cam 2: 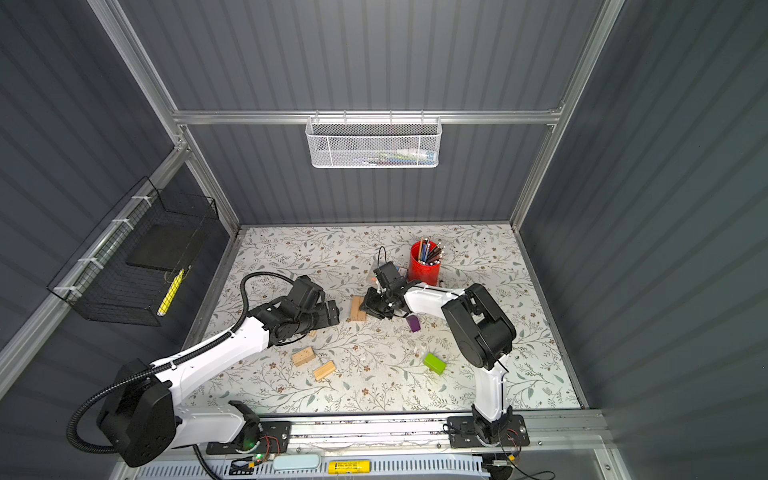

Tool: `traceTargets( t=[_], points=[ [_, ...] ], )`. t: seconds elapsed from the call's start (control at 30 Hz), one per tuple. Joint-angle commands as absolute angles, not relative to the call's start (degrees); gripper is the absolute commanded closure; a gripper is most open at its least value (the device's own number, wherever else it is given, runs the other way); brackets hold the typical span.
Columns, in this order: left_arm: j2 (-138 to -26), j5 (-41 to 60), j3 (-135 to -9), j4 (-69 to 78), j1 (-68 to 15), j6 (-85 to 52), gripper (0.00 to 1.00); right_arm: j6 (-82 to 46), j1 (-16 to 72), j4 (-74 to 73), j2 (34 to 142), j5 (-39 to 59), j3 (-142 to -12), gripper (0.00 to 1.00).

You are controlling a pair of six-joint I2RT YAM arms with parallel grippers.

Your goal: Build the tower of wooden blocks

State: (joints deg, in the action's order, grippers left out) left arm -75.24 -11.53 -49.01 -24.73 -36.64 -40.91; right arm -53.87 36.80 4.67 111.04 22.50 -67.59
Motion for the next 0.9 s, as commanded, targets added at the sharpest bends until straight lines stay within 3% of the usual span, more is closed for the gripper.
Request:
traceTargets(
  t=[0.0, 0.33, 0.87],
  points=[
    [-75.45, -11.63, -49.99, -25.63, -36.3, -40.3, 0.01, -53.93, 37.05, 5.11, 110.93, 22.45, -68.06, 0.7],
    [-74.84, -11.35, -50.44, -26.36, -36.3, -40.07, 0.01, -51.2, 37.09, 9.75, 106.96, 19.79, -68.28, 0.67],
    [-69.76, -9.59, -51.43, -36.13, -36.29, -38.61, 0.0, -41.39, 39.61, 21.52, 94.35, 10.04, -66.35, 0.4]
  ],
)
